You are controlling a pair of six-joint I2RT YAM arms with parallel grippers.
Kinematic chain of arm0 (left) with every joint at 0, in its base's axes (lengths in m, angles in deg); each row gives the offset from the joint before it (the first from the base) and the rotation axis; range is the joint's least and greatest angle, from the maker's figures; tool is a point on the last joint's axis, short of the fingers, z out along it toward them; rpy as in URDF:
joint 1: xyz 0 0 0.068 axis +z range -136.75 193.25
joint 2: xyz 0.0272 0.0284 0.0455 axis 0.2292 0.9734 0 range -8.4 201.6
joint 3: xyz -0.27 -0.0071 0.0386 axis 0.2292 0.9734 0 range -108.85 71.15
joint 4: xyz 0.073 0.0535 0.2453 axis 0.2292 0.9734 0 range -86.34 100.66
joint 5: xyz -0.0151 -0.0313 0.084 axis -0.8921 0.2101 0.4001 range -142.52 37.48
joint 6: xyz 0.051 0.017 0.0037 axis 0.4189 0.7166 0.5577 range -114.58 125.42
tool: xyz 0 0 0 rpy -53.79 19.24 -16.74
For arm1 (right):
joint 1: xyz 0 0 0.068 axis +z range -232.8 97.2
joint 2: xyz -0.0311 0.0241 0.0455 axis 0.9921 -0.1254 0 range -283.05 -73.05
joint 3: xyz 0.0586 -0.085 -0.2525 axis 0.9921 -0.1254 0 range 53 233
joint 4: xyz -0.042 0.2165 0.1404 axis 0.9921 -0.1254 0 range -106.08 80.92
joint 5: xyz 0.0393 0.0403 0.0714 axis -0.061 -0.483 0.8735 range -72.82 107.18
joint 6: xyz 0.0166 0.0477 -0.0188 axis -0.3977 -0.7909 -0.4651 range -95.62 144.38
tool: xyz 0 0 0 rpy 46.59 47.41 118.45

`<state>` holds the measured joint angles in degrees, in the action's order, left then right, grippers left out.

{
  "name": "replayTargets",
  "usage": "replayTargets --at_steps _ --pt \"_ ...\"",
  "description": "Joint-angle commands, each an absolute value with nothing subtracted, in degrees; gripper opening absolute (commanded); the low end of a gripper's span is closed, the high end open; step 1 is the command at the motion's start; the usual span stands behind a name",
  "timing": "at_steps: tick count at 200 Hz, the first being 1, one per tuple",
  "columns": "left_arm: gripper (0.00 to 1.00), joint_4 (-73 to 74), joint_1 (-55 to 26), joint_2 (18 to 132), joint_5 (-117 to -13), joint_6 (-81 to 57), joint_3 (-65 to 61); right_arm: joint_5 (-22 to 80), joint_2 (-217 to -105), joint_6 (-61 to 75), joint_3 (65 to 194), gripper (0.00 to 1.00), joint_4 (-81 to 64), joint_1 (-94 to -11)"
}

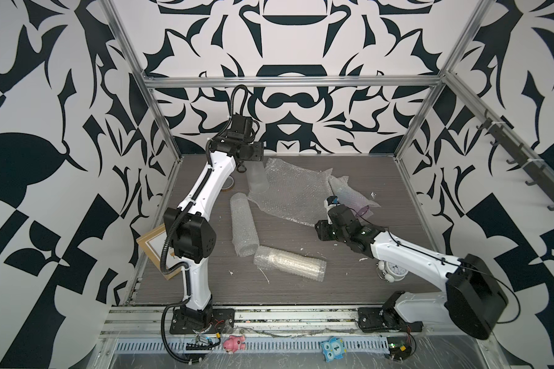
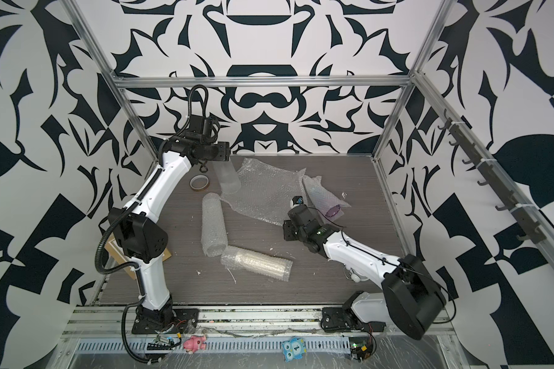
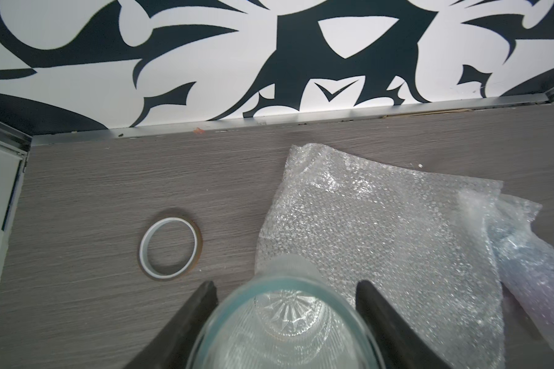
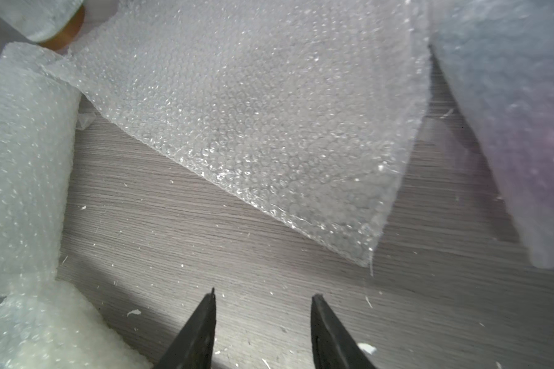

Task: Unwrap the vase from the bubble wrap
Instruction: Place the vase at the center of the board, then adjust the bubble wrap at the center of the board.

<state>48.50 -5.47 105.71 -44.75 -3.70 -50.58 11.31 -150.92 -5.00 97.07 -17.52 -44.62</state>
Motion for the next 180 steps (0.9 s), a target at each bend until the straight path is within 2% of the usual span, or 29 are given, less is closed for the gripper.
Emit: replayTargets --at_steps 1,82,122,180 --pt "0.63 44.7 -4.0 107.3 -45.4 -2.9 -55.8 12.8 -155.9 -2.6 102.6 0.5 -15.4 -43.4" --pt "0.62 41.0 -0.6 117.1 -45.0 -1.6 -65.1 13.7 -181.3 4.2 126.9 0.48 -21.8 -42.7" --pt "0.61 38.1 0.2 119.2 -45.0 -1.2 -65.9 14.8 -187.1 6.0 132.9 0.48 -22.9 -42.7" --pt "0.6 36.0 0.8 120.5 -45.1 -0.7 -66.5 16.7 -189.0 6.4 132.5 0.48 -21.6 -42.7"
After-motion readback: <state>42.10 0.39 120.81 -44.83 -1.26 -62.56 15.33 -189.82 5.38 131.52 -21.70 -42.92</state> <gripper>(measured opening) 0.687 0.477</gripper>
